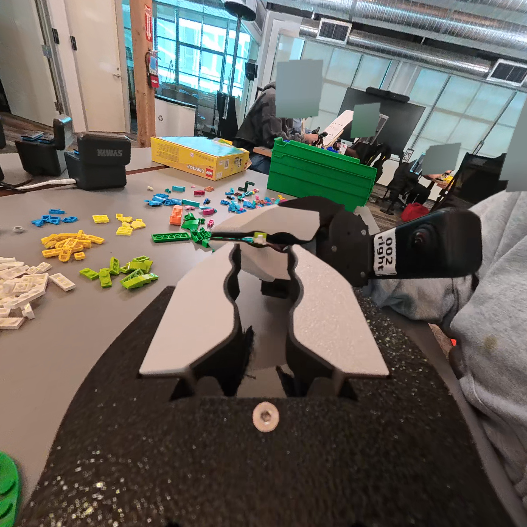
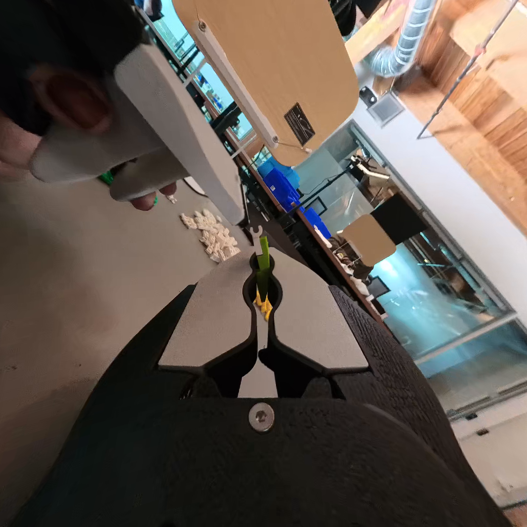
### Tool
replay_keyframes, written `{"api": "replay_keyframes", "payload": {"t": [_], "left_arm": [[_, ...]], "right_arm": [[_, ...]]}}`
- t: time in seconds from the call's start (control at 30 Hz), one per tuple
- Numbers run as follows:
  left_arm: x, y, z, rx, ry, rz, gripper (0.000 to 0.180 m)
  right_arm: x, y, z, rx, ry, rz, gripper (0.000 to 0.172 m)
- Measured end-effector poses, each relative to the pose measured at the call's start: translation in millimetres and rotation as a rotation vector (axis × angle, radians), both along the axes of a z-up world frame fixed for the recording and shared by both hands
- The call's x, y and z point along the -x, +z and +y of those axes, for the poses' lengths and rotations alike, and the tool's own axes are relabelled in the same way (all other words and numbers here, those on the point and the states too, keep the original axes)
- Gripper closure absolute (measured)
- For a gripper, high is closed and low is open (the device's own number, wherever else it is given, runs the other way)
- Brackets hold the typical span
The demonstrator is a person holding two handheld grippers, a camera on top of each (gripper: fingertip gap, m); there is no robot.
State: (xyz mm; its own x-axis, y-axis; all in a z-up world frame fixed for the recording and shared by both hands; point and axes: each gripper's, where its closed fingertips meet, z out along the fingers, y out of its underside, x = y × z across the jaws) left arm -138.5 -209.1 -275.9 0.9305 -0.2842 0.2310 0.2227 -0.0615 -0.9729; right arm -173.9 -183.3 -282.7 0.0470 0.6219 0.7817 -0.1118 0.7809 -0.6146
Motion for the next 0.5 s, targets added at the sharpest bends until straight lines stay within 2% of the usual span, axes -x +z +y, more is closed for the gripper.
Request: {"api": "replay_keyframes", "payload": {"t": [0.13, 0.33, 0.5], "left_arm": [[-3.5, -1.6, 0.8, 0.011, -0.016, 0.017, 0.147], [-5.4, 0.8, -1.4, -0.011, -0.025, 0.026, 0.156], [-8.0, 1.4, -1.6, -0.027, -0.001, 0.092, 0.163]], "right_arm": [[-2.9, 4.6, -9.7, -0.016, 0.057, 0.032, 0.171], [-4.7, 6.3, -14.9, -0.039, 0.081, 0.045, 0.171], [-5.3, 5.4, -19.9, -0.079, 0.089, 0.050, 0.171]]}}
